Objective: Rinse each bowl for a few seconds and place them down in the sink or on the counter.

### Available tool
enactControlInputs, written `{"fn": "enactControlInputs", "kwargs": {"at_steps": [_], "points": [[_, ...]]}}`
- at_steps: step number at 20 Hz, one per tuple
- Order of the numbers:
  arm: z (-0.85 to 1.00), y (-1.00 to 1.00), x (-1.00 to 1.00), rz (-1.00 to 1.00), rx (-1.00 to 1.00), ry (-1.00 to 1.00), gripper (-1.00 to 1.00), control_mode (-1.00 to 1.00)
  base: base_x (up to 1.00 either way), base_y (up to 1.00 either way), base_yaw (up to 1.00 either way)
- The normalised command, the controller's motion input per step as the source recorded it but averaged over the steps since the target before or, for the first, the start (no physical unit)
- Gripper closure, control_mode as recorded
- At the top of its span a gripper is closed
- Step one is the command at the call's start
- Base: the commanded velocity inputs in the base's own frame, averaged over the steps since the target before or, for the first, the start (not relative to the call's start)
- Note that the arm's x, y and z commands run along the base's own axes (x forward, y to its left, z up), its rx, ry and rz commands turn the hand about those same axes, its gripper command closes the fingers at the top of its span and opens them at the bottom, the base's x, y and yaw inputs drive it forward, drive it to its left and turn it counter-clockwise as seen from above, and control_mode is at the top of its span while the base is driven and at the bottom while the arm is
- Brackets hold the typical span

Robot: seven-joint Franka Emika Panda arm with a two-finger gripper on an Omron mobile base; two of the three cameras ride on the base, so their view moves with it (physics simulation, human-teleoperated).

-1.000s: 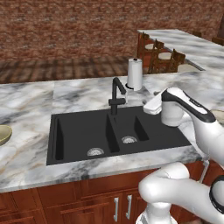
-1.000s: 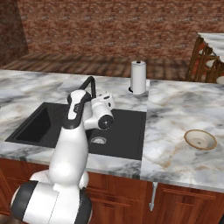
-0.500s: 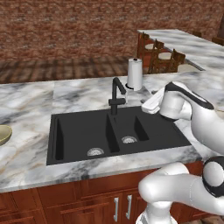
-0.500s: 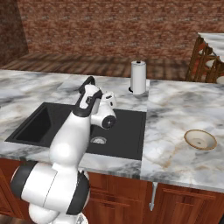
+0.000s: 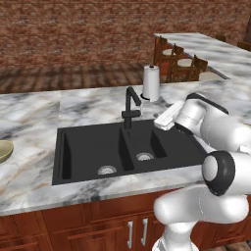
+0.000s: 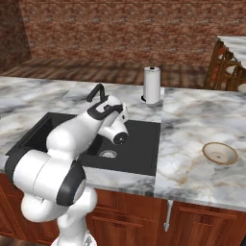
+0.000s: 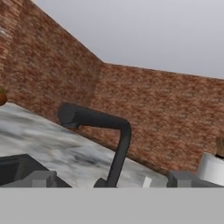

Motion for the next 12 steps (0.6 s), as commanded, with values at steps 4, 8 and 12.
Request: {"fn": "enactControlInputs", "kwargs": {"at_steps": [4,8,12], "points": [[-0.01,0.07,0.37,0.0,0.0,0.01,-1.0,-1.0,0.0,0.0,0.0],[0.06,-0.01,0.35,0.0,0.02,0.12,-1.0,-1.0,0.0,0.0,0.0],[0.04,-0.01,0.34,0.0,0.02,0.11,-1.0,-1.0,0.0,0.0,0.0]]}}
